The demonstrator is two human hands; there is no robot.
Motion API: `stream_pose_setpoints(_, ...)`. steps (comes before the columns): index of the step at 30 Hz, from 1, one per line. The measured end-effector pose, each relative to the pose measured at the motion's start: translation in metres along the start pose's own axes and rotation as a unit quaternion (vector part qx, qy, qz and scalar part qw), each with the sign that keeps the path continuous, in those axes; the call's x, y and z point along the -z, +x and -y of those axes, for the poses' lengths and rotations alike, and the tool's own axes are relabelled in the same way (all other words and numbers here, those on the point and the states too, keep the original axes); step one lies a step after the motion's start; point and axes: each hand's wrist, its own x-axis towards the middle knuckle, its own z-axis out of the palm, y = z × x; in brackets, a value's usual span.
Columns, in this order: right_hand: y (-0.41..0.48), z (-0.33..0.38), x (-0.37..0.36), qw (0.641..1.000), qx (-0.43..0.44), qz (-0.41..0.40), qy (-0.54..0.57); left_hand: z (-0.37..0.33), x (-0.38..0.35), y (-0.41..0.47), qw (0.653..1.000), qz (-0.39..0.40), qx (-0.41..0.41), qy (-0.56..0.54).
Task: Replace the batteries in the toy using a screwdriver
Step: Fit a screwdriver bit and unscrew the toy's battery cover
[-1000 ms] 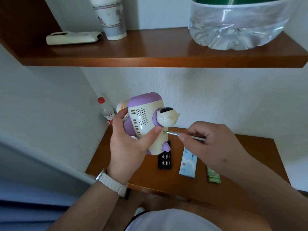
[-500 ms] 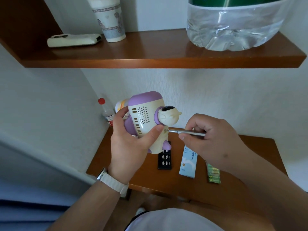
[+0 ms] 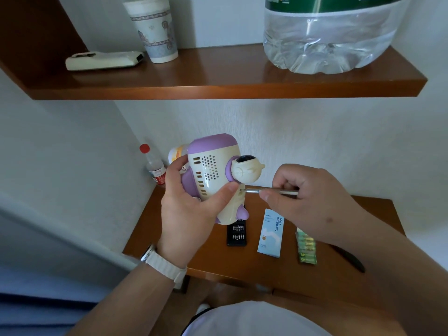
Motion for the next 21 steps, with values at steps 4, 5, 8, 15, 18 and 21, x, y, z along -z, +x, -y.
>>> stream_pose_setpoints(4,-0.005,0.001,0.0,1.0,0.001,-0.009,-0.009,-0.002,0.0,-0.001,1.0,0.002,0.001,-0.014)
stream_pose_setpoints(5,-0.006,0.001,0.0,1.0,0.0,-0.015,-0.015,-0.003,0.0,-0.002,1.0,0.003,0.002,-0.019)
stream_pose_setpoints(8,-0.008,-0.003,0.0,0.999,0.014,-0.03,-0.035,-0.006,-0.001,-0.003,1.0,0.007,-0.002,-0.028)
stream_pose_setpoints(15,-0.014,-0.002,0.006,0.999,0.01,-0.032,-0.021,-0.009,-0.005,-0.007,0.999,0.017,-0.017,-0.027)
stream_pose_setpoints(18,-0.016,-0.002,0.008,0.999,0.021,-0.019,-0.019,-0.009,-0.005,-0.008,0.999,0.018,-0.019,-0.031)
stream_pose_setpoints(21,-0.017,0.0,0.005,0.999,-0.005,-0.03,-0.026,-0.008,-0.005,-0.007,0.999,0.016,-0.021,-0.033)
